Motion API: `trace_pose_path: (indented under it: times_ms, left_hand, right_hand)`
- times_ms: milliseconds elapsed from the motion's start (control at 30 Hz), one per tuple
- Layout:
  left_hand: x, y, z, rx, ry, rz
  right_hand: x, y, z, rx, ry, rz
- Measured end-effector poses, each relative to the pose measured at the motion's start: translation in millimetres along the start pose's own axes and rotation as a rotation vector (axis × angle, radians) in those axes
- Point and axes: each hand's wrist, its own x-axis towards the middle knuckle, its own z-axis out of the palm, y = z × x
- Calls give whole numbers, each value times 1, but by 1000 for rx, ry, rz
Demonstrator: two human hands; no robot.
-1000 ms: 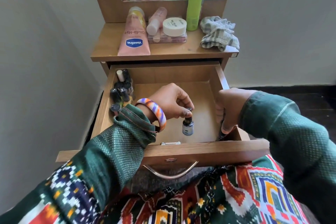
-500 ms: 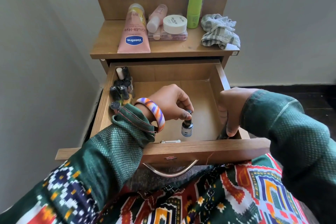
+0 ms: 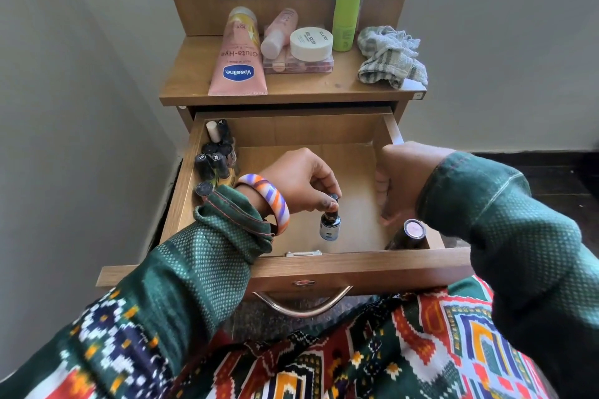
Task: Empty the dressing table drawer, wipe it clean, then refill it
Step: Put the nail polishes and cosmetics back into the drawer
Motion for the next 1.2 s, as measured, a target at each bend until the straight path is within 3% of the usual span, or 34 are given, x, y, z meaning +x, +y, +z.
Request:
trace_pose_path:
  times_ms: [133,233,533,800,967,1200]
  left_hand:
    - [0,-4,-6,-36,112,-7]
    - [1,-13,-13,-52,224,-39]
    - [-8,-27,-26,-173,440,-98]
    - [-13,-34,-29,-188,413,-84]
    - [-18,-35,-35,-208,362,-107]
    - [-35,-47,-64,-173,539,-53]
  right_hand:
    - [6,-13,1,223,181,-42]
    - [11,-24,5,300,220,-57]
    - [29,-46,16,461,107,-63]
    - [41,-60,23,715,-28,-81]
    - [47,-61,26,610,-91,-90]
    - [45,-71,38,378,-272,-214]
